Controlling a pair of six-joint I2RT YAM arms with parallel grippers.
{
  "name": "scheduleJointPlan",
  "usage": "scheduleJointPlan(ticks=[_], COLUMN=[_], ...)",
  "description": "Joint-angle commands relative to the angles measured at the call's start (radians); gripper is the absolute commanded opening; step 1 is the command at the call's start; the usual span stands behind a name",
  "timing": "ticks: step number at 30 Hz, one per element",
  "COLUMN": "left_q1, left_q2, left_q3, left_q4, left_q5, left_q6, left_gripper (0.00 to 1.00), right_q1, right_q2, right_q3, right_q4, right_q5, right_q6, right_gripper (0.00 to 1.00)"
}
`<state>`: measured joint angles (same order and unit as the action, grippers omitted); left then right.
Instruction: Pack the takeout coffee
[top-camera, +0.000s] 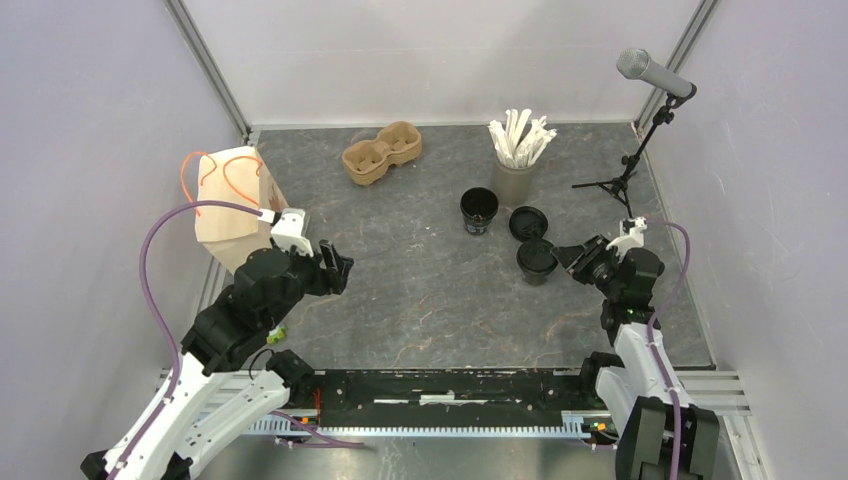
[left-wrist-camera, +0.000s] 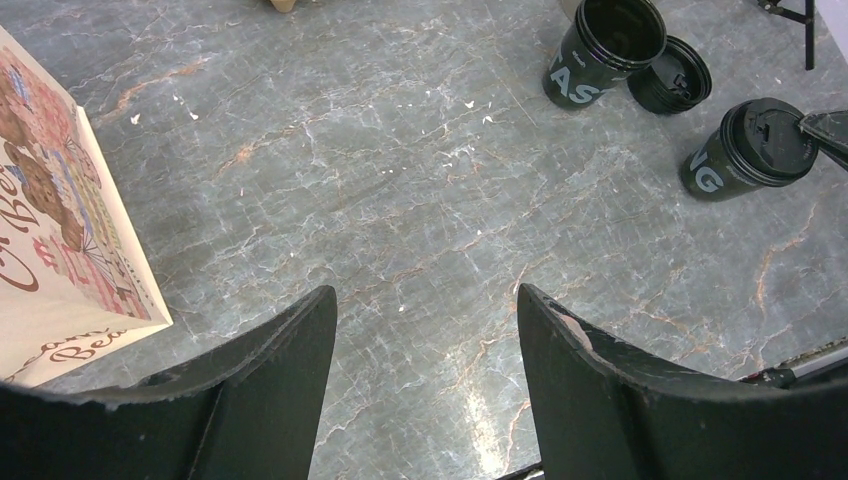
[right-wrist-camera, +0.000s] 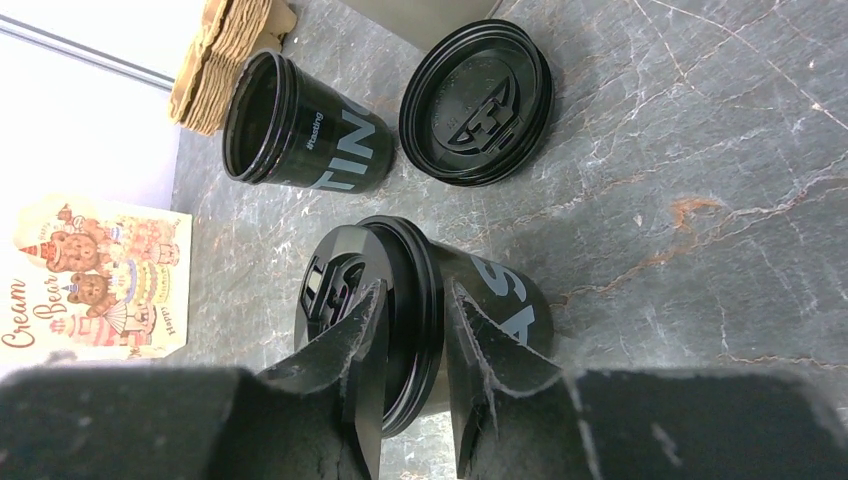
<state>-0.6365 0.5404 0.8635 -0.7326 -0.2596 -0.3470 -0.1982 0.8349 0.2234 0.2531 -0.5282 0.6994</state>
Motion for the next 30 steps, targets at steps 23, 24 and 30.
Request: scheduleJointPlan(ticks=[23, 24, 30], left_q1=[-0.002, -0.001, -0.002], left_q2=[0.016, 0.017, 0.035], left_q3=[0.008, 0.010, 0.026], left_q4=[0.003, 0.003, 0.005], left_q5=[-0.011, -0.010, -0.005], left_q6=[0.040, 0.040, 0.031], left_gripper=[0.74, 0.74, 0.74], right_q1=[-0.089, -0.090, -0.088], right_q2=[-0.018, -0.022, -0.044], right_q3=[0.136, 0.146, 0.228], right_q4=[-0.215, -0.229, -0.337], right_q5=[-0.056, -0.052, -0.030], right_q6=[-0.176, -0.184, -0.250], right_gripper=[0.54, 0.54, 0.55])
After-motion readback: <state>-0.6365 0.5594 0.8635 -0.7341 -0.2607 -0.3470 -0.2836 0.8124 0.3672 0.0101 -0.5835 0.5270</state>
